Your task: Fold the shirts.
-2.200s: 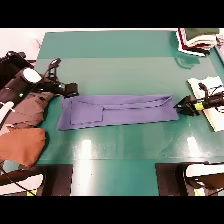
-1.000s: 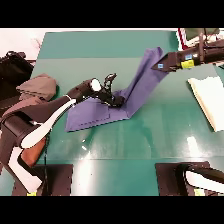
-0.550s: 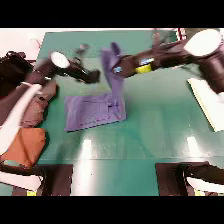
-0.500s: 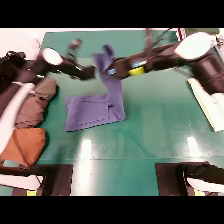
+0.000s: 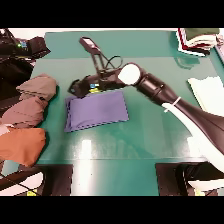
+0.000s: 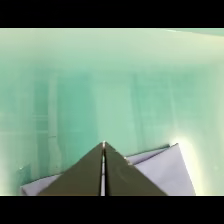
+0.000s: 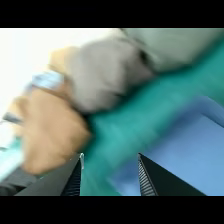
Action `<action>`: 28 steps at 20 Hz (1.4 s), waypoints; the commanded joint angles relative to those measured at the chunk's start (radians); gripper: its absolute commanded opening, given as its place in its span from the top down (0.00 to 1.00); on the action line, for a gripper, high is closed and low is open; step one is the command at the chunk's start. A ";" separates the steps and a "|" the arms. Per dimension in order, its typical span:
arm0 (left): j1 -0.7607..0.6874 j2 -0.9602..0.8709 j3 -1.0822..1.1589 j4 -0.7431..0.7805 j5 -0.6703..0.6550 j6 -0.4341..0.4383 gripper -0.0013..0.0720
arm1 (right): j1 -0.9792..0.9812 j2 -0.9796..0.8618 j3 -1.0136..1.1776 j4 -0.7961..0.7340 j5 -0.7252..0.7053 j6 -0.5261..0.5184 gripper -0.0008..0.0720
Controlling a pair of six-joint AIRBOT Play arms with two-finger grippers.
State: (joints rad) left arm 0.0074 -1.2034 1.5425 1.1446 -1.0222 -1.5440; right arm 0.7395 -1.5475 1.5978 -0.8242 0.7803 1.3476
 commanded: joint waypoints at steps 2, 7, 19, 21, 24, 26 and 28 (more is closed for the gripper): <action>-0.032 0.019 0.000 0.006 -0.019 0.034 0.95 | -0.226 0.127 -0.276 -0.101 0.137 0.047 0.43; -0.118 0.008 0.000 0.007 0.002 0.039 0.95 | -0.539 0.094 -0.539 -0.002 0.244 0.046 0.18; -0.153 -0.030 -0.008 -0.067 0.008 0.053 0.95 | -0.328 -0.341 -0.215 0.335 0.231 -0.058 0.74; -0.153 -0.030 -0.008 -0.095 0.009 0.053 0.95 | -0.304 -0.371 -0.142 0.311 0.228 -0.071 0.97; -0.156 -0.030 -0.008 -0.103 0.003 0.053 0.95 | -0.330 -0.343 -0.072 0.221 0.212 -0.064 0.97; -0.185 -0.030 -0.008 -0.090 0.003 0.053 0.95 | -0.400 -0.281 -0.059 0.138 0.215 -0.052 0.97; -0.237 -0.030 -0.008 -0.068 0.013 0.054 0.95 | -0.509 -0.197 -0.060 0.017 0.227 -0.008 0.97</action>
State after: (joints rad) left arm -0.1856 -1.2324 1.5345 1.0615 -1.0164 -1.4910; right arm 0.3252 -1.8179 1.5139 -0.6628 1.0019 1.2991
